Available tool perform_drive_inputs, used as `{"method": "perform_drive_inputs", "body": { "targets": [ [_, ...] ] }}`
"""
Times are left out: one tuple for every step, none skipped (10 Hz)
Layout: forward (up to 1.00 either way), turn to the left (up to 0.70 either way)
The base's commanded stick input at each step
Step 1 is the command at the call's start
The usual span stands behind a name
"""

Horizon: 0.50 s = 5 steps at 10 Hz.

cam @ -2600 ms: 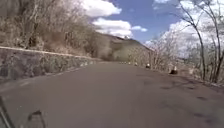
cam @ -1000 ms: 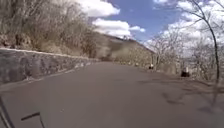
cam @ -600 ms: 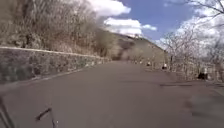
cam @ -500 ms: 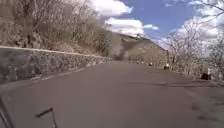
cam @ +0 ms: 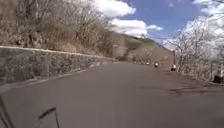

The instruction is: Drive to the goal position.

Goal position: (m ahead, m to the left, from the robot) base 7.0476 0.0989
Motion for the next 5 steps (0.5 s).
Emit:
{"method": "perform_drive_inputs", "body": {
  "targets": [
    [0.70, 0.00],
    [0.70, 0.00],
    [0.70, 0.00],
    [0.70, 0.00],
    [0.70, 0.00]
  ]
}}
